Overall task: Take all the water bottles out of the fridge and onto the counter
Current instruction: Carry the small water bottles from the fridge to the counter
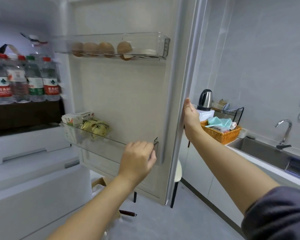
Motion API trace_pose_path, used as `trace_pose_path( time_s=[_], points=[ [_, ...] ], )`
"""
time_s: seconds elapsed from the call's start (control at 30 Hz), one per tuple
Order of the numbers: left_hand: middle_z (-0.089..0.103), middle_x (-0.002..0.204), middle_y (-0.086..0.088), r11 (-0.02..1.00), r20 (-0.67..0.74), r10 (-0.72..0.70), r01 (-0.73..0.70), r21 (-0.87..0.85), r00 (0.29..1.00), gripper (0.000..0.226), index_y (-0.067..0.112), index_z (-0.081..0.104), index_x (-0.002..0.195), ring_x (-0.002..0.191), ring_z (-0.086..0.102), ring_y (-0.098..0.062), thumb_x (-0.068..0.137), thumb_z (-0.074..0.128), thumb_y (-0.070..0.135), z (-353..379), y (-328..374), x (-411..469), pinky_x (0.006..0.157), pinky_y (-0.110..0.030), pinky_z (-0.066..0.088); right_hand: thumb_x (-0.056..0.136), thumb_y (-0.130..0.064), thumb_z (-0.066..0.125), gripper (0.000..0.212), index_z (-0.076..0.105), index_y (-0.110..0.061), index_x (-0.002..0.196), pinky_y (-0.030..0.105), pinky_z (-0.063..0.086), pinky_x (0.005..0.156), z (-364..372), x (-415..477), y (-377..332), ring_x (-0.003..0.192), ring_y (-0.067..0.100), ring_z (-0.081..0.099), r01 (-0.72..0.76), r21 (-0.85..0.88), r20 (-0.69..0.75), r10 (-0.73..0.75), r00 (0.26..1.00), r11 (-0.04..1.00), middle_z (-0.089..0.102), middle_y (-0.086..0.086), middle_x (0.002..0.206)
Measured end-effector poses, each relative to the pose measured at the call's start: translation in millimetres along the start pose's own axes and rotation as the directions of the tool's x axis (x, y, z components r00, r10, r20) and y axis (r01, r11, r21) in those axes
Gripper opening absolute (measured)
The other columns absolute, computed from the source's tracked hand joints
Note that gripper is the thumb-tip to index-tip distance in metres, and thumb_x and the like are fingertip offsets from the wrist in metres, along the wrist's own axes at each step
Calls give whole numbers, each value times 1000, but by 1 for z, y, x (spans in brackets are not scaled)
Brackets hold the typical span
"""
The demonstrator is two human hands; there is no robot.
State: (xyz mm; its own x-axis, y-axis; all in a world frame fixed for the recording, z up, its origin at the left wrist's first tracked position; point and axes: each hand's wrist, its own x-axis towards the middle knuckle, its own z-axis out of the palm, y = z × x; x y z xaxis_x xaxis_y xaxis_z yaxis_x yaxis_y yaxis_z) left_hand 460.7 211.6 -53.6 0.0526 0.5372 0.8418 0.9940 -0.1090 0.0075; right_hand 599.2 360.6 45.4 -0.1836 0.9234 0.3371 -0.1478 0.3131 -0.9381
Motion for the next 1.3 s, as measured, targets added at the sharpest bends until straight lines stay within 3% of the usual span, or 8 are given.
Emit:
trace_pose_path(
  time_s=[0.17, 0.3, 0.53, 0.6, 0.7, 0.9, 1.03, 1.3],
  points=[
    [61, 73, -2, 956, 148, 290, -292, -10, 945, 23, 12, 64, 76, 65, 56, -21, 84, 59, 32, 14, -25, 33, 64, -30, 45, 96, -61, 37, 67, 42, -19, 148, 47, 32, 117, -12, 35, 9, 137, 24, 43, -68, -23, 9, 68, 998, 997, 50, 4, 147],
    [50, 57, 2, 966, 98, 260, -259, -23, 961, 24, 15, 55, 65, 47, 48, -19, 80, 56, 33, 32, -20, 43, 43, -23, 28, 94, -64, 39, 69, 42, -20, 148, 47, 36, 114, -16, 60, 18, 134, 25, 48, -111, -1, -14, 111, 994, 994, 52, 4, 145],
    [43, 51, 6, 983, 63, 185, -185, 8, 981, 25, 20, 47, 60, 40, 41, -15, 76, 60, 32, 67, -11, 61, 44, -20, 20, 92, -68, 37, 73, 43, -20, 147, 49, 37, 113, -20, 96, 31, 133, 29, 49, -133, -43, -45, 131, 990, 990, 54, 8, 143],
    [43, 50, 6, 985, 71, 171, -173, 16, 983, 27, 20, 46, 59, 40, 41, -15, 73, 67, 30, 76, -9, 66, 45, -20, 19, 94, -67, 36, 71, 46, -18, 145, 37, 48, 97, -21, 102, 33, 111, 21, 60, -129, -49, -59, 126, 990, 990, 65, 1, 121],
    [42, 51, 4, 989, 62, 146, -148, 31, 987, 26, 19, 46, 59, 40, 42, -17, 73, 66, 28, 86, -7, 72, 44, -21, 21, 95, -67, 36, 68, 54, -17, 137, 24, 39, 70, -21, 109, 35, 83, 9, 52, -123, -65, -51, 120, 992, 990, 55, -14, 85],
    [41, 50, 3, 985, -2, 152, -151, 84, 988, 24, 17, 46, 57, 40, 41, -19, 77, 52, 29, 92, -4, 74, 45, -22, 21, 97, -62, 36, 57, 58, -18, 125, 22, 43, 74, -26, 118, 41, 82, 5, 52, -61, -71, 3, 62, 998, 996, 57, -14, 86],
    [43, 51, 2, 978, -23, 175, -171, 121, 984, 24, 16, 50, 58, 42, 44, -20, 78, 54, 29, 87, -4, 69, 42, -24, 27, 99, -57, 37, 62, 53, -13, 139, 42, 41, 111, -29, 113, 43, 127, 24, 55, 6, -62, 58, -2, 998, 998, 62, 6, 134],
    [47, 57, -2, 964, -16, 217, -212, 162, 976, 26, 11, 57, 64, 52, 46, -24, 82, 55, 29, 74, -6, 60, 45, -30, 36, 105, -42, 36, 35, 61, -20, 116, 37, 45, 104, -34, 88, 36, 113, 15, 60, 111, -67, 131, -102, 986, 992, 67, -1, 117]
  ],
)
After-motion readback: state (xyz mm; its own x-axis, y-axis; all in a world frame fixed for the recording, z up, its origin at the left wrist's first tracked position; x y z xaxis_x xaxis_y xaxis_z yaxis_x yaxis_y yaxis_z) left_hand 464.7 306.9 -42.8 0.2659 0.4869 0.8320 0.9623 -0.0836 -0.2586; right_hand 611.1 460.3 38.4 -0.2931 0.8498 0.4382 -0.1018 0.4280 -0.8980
